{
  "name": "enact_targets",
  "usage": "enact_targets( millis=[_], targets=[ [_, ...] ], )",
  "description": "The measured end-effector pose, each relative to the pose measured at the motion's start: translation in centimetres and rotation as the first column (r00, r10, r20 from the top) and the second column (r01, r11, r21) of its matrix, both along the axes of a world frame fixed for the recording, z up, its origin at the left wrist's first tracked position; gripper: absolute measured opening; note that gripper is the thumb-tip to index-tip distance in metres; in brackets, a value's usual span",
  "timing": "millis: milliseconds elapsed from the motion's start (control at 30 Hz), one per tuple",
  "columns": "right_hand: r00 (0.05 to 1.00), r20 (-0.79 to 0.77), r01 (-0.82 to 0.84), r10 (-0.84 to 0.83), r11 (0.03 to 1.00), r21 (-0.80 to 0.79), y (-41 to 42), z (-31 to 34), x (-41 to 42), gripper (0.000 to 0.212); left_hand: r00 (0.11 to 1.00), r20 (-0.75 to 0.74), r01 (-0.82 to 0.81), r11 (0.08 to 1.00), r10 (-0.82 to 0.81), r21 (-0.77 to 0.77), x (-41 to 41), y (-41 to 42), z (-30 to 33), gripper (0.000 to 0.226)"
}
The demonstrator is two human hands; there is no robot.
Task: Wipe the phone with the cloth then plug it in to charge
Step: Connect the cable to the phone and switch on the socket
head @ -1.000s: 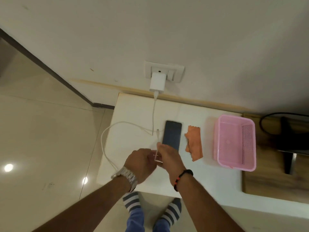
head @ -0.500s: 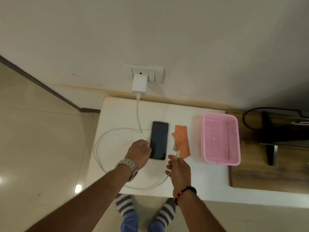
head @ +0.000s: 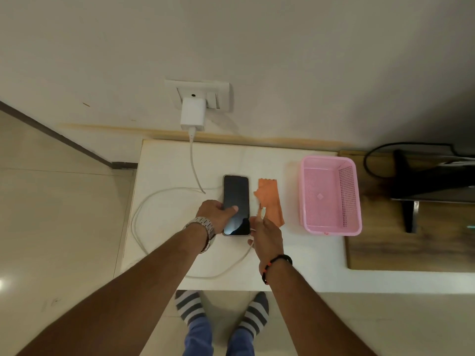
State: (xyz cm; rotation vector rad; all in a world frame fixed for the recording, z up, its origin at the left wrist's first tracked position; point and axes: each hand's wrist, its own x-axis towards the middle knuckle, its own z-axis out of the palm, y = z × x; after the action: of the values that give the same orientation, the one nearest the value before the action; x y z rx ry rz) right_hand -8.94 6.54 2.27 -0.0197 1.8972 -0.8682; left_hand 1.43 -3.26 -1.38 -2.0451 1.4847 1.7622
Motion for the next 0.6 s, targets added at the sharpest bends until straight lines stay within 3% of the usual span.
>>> enact_targets(
  millis=[167,333,600],
  targets=[
    [0.997,0.068,-0.024,0.027,0.999,-0.037,0.6,1.8,-0.5,0.029,0.995,-0.096,0.024,0.993,-0.013,0.112,-0.2,0.0,1.2,0.033],
    [0.999,0.029,0.029,-0.027,0.998,-0.061,0.6,4.7,-0.5,0.027,0.992,-0.126,0.000,0.996,0.010,0.084,-0.6,-0.1,3.3,0.031],
    [0.975,-0.213,0.020,-0.061,0.981,-0.192,0.7,9.0,0.5,0.024,0.894,-0.267,-0.330,0.932,0.359,0.149,-1.5,0.6,7.6,0.018]
  ],
)
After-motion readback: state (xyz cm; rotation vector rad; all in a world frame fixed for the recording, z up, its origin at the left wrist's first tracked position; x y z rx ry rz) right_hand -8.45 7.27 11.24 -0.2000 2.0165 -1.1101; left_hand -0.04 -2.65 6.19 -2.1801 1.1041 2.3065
